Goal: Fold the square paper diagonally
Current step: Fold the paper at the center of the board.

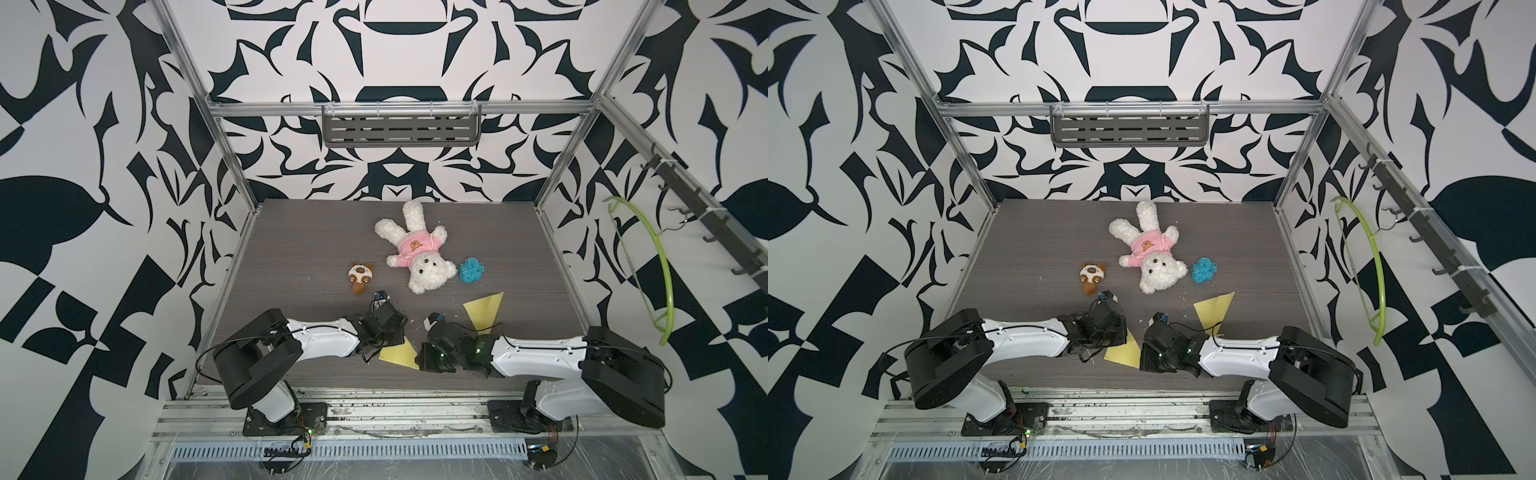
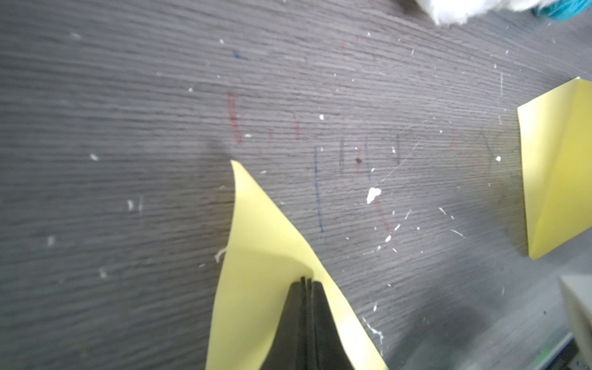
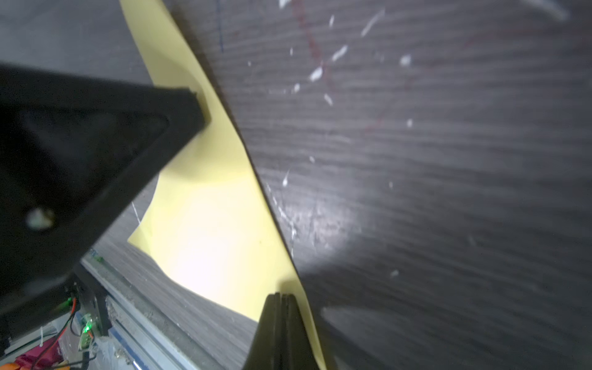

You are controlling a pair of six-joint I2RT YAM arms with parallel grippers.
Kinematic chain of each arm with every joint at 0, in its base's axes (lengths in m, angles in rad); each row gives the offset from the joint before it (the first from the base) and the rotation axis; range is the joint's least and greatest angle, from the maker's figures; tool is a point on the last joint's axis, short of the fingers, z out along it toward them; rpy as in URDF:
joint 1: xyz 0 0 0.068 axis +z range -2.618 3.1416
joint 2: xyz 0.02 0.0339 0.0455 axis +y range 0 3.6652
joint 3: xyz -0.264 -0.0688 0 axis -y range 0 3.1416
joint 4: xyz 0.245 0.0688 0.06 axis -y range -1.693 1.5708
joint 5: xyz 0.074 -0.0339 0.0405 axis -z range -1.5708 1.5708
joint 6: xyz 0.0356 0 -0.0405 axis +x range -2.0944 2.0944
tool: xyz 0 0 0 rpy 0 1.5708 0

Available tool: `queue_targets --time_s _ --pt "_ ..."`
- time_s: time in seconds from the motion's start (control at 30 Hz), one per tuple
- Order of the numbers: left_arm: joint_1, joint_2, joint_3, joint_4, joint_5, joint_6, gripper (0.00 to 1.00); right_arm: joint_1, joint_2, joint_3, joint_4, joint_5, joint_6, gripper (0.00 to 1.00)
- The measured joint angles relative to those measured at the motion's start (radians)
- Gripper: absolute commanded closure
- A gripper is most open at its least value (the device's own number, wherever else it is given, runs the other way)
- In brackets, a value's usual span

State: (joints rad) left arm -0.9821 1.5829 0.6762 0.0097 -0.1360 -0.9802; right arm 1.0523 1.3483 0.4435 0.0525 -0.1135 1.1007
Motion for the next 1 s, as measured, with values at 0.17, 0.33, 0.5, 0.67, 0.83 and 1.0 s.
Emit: queue_targets --time_s 0.17,0.33,0.5,0.67,0.83,1.0 --pt "0.002 0.000 0.000 0.000 -0.001 0.002 1.00 0.084 -0.092 -0.091 0.029 0.055 0.078 1.00" --pt "0.014 0.000 0.000 -0.002 -0.011 0.005 1.00 0.132 -0.206 -0.159 -0.006 0.077 0.145 1.00" --pt "0.014 0.000 -0.002 0.000 -0.011 0.005 1.00 0.134 -0.361 -0.196 -0.147 0.109 0.173 1.00" --pt "0.015 -0.006 -0.014 0.019 -0.005 0.005 1.00 0.126 -0.457 -0.182 -0.311 0.135 0.152 0.95" --pt "0.023 -0.025 -0.037 0.034 0.003 0.005 1.00 0.024 -0.415 -0.064 -0.333 0.110 0.085 0.96" --pt "0.027 -0.040 -0.049 0.030 0.012 0.005 1.00 -0.084 -0.233 0.036 -0.182 0.030 0.017 0.97"
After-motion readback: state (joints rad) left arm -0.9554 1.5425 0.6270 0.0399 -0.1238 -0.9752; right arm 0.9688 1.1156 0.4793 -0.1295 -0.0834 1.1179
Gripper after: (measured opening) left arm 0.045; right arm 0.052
